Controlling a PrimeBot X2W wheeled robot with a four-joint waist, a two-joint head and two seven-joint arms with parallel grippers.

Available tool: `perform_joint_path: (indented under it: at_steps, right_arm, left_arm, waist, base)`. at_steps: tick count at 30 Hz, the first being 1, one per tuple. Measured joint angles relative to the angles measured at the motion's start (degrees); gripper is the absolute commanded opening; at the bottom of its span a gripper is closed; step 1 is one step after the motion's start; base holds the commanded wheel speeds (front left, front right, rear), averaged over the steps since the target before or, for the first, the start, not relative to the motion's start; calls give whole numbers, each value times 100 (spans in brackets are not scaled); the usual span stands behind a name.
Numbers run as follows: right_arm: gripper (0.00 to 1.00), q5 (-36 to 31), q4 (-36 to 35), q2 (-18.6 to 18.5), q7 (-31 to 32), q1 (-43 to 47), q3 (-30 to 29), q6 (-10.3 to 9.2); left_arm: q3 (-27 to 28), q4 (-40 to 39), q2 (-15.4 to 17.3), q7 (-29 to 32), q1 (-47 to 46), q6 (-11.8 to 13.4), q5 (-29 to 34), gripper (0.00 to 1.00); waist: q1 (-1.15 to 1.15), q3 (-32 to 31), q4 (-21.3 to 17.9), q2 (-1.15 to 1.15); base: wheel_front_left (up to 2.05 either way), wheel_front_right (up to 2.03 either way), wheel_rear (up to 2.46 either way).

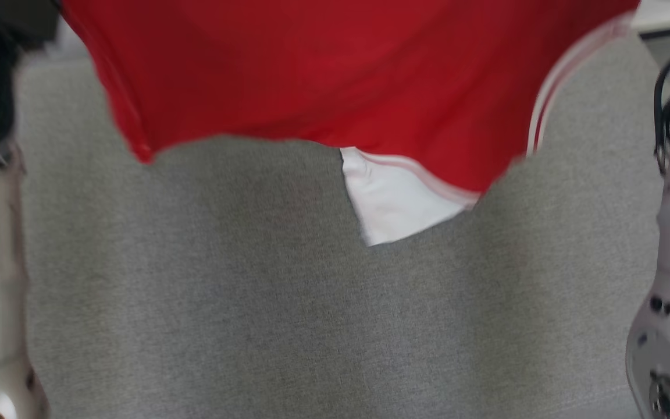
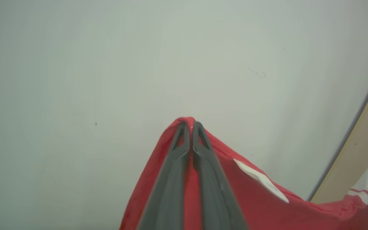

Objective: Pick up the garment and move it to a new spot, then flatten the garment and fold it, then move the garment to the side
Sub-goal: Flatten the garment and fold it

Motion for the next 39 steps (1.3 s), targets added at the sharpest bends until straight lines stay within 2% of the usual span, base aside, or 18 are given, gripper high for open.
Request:
perform_joint_path:
  at_steps: [4,8,11,15,19,21,22,24,28,36,39]
  right_arm:
    - [0,-207,468,175,-569,-975,-52,0]
    - [0,-302,969,254,-1533,-2056,-423,0]
    - [0,-420,1221,276,-2281,-2716,-467,0]
    - [0,-548,1257,277,-3093,-3325,-294,0]
    - [0,-697,1065,-12,-3367,-3590,218,0]
    - [0,-697,1033,-135,-3416,-3567,447,0]
    - [0,-704,1023,-286,-3434,-3389,845,0]
    - [0,-703,1063,-425,-3441,-3054,1274,0]
    - [0,-414,1038,-600,-3441,-2485,1740,0]
    - [0,423,1063,-1033,-3379,-1426,2674,0]
    - [0,678,1113,-1229,-3005,-929,2859,0]
  left_arm:
    - [-5,245,133,-365,-995,44,297,0]
    - [-153,446,310,-815,-2115,-43,721,0]
    - [-267,527,361,-1329,-2756,-118,994,0]
    - [-279,538,303,-2276,-3498,-143,1230,0]
    - [-469,645,276,-2535,-3841,-293,1456,0]
    - [-465,740,224,-2585,-3817,-347,1419,0]
    - [-475,842,226,-2603,-3665,-390,1414,0]
    - [-454,958,254,-2619,-3345,-411,1405,0]
    - [-332,1016,268,-2627,-2711,-478,1332,0]
    - [54,680,286,-2640,-1204,-543,989,0]
    - [37,586,352,-2641,-531,-550,913,0]
  waist:
    - [0,508,-51,0]
    - [1,1067,-105,0]
    - [1,1461,-145,0]
    - [0,1923,-187,0]
    - [0,2302,-207,0]
    - [0,2460,-207,0]
    - [0,2604,-198,0]
    - [0,2721,-183,0]
    - [1,2815,-107,0]
    - [-1,2440,30,-1]
    - [-2,2177,81,-1]
  base:
    - [0,0,0]
    - [0,0,0]
    - [0,0,0]
    - [0,0,0]
    - [0,0,0]
    - [0,0,0]
    - [0,0,0]
    - [0,0,0]
    - [0,0,0]
    - [0,0,0]
    - [0,0,0]
